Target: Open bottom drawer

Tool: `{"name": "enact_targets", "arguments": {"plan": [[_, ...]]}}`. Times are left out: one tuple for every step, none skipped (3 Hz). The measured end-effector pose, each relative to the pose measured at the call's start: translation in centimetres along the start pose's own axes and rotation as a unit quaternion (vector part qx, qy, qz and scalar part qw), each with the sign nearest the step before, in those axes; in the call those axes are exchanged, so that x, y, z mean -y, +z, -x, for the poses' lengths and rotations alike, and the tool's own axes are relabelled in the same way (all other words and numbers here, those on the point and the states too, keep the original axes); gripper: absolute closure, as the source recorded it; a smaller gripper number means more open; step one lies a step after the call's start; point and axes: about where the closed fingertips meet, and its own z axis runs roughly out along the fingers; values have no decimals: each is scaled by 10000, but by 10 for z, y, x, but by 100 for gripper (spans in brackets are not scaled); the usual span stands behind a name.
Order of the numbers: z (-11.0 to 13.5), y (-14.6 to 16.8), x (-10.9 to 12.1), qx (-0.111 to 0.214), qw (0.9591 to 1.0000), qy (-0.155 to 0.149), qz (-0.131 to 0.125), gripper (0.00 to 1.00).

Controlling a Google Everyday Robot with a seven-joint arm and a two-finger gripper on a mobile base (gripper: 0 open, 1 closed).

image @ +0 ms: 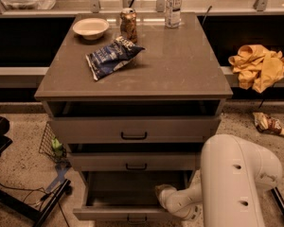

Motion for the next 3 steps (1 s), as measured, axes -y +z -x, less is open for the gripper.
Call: {"name": "enact_targets", "arguments": {"plan": [[0, 0, 0, 0, 10000, 0, 0, 100], [0, 8, -31, 26, 9994, 108, 340, 100], [5, 15, -73, 94, 9966, 226, 790, 100]]}}
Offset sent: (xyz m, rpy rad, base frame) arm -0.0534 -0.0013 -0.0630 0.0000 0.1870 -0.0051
